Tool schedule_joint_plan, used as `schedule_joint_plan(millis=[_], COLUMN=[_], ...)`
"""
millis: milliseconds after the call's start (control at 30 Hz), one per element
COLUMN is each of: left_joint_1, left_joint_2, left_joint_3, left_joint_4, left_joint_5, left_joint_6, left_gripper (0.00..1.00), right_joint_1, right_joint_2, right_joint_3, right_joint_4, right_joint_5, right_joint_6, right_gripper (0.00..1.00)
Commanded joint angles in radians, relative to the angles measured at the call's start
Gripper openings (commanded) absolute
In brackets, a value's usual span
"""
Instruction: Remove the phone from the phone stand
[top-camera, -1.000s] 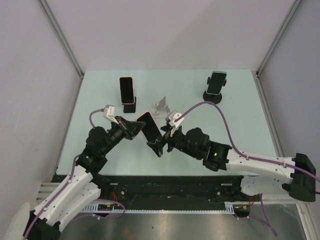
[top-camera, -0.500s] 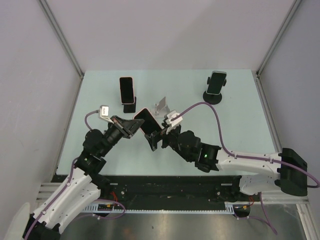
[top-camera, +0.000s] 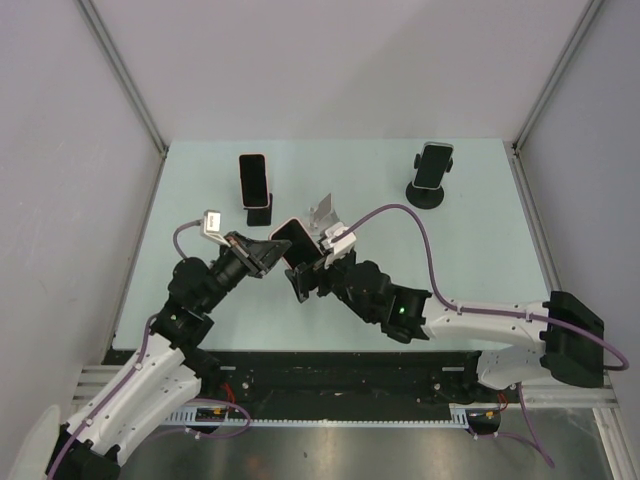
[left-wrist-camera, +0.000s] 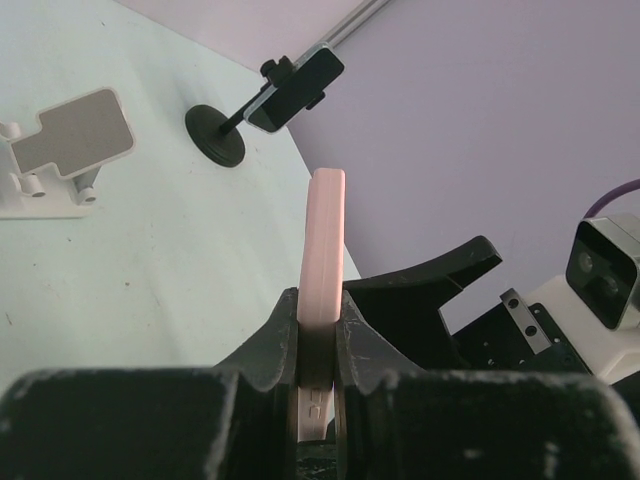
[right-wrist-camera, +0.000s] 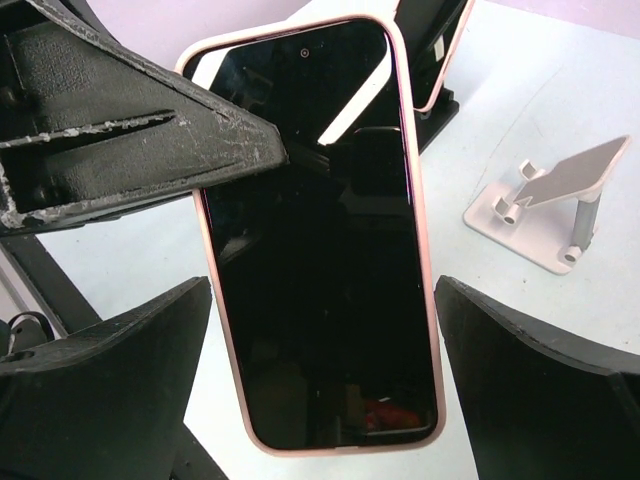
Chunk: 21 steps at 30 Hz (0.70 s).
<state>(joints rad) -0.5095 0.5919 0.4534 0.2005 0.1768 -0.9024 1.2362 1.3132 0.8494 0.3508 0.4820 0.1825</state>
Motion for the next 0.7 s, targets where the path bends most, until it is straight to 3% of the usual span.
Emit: schedule_joint_plan(millis=[0, 67, 167, 467, 500, 533, 567, 633, 667], left_joint_1=[-0.009, -0.011, -0.011, -0.012, -0.012, -0.011, -0.012, -0.012, -0.011], left_joint_2=[-0.010, -0.010, -0.012, -0.004, -0.001, -0.001, -0.001, -0.010, -0.021], left_joint_3=[0.025, 0.025, 0.027, 0.030, 0.034, 0.037, 0.044, 0.050, 0.060], left_joint_4=[0.106, 0.106, 0.106, 0.105, 0.103, 0.102, 0.094, 0.076, 0.047], left_joint_5=[0.027, 0.032, 0.033, 0.038, 0.046, 0.061, 0.069, 0.059, 0.052], left_joint_6=[-0.046, -0.046, -0.035, 0.039, 0.058, 0.071, 0.083, 0.118, 0.132], left_gripper=[0.00, 0.00, 0.00, 0.01, 0.06, 0.14, 0.33, 0.53, 0.67], right_joint_1=[0.009, 0.009, 0.012, 0.031, 0.031, 0.031, 0.032, 0.029, 0.025], right_joint_2=[0.018, 0.027, 0.037, 0.046, 0.041, 0.040, 0.034, 0.018, 0.009], right_joint_3=[0.063, 0.071, 0.083, 0.140, 0.142, 0.142, 0.143, 0.148, 0.148], right_joint_4=[0.047, 0.042, 0.028, -0.107, -0.117, -0.130, -0.142, -0.186, -0.220], right_joint_5=[0.030, 0.033, 0.033, 0.063, 0.061, 0.063, 0.064, 0.064, 0.063], right_joint_6=[-0.014, -0.021, -0.031, -0.058, -0.058, -0.057, -0.058, -0.051, -0.048], right_gripper=[1.00, 0.98, 0.85, 0.32, 0.21, 0.17, 0.13, 0.05, 0.01])
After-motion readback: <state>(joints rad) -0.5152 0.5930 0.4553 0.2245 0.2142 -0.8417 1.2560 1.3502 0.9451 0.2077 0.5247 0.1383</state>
